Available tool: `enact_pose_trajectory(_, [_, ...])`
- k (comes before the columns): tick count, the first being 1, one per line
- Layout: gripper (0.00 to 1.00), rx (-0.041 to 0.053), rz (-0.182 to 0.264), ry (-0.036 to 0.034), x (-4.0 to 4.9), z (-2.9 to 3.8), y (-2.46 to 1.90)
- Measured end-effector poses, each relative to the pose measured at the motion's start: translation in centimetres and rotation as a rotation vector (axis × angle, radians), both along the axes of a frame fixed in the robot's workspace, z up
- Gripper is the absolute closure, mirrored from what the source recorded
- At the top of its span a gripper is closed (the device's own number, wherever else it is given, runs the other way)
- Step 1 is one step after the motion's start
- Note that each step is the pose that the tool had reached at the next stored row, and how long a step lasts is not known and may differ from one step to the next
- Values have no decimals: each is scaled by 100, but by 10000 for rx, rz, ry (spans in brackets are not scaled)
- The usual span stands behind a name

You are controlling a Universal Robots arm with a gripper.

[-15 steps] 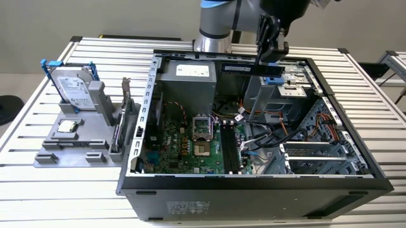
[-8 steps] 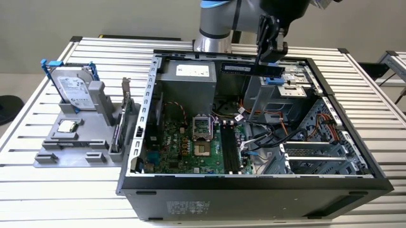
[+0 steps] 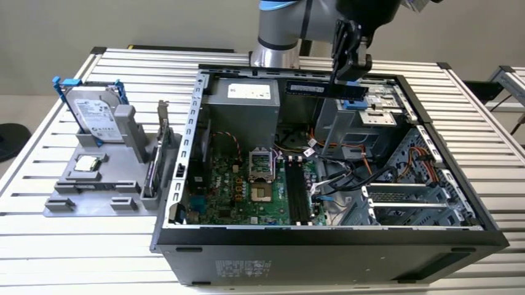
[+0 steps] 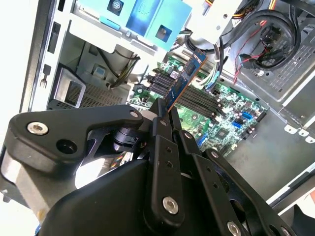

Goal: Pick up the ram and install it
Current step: 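Insert the ram into the slot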

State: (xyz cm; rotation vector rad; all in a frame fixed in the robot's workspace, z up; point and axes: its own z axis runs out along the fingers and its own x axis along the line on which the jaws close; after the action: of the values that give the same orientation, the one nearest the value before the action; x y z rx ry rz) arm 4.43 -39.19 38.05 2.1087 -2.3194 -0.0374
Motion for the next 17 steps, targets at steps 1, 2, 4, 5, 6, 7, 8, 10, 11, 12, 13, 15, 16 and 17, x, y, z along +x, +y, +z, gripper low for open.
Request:
enact_pose_trajectory(1, [100,0,0,0,0,0,0])
enact_pose_trajectory(2, [100,0,0,0,0,0,0])
enact_pose_trajectory(4, [100,0,-1,0,0,0,0])
enact_pose_trajectory(5, [100,0,-3,0,0,0,0])
enact_pose_trajectory(6, [100,0,-20,0,0,0,0])
enact_pose_trajectory(7, [100,0,-58,0,0,0,0])
enact_pose_trajectory(8, [100,0,-98,0,0,0,0])
enact_pose_trajectory(10, [100,-1,-213,0,0,-1,0])
enact_pose_trajectory(11, [100,0,-285,0,0,-2,0])
enact_pose_trajectory(12, [100,0,-357,0,0,-2,0])
enact_pose_trajectory(13, [100,0,-429,0,0,-3,0])
enact_pose_trajectory(15, [100,0,-570,0,1,-5,0])
enact_pose_trajectory(16, [100,0,-644,0,1,-5,0])
enact_pose_trajectory(17, [100,0,-722,0,1,-6,0])
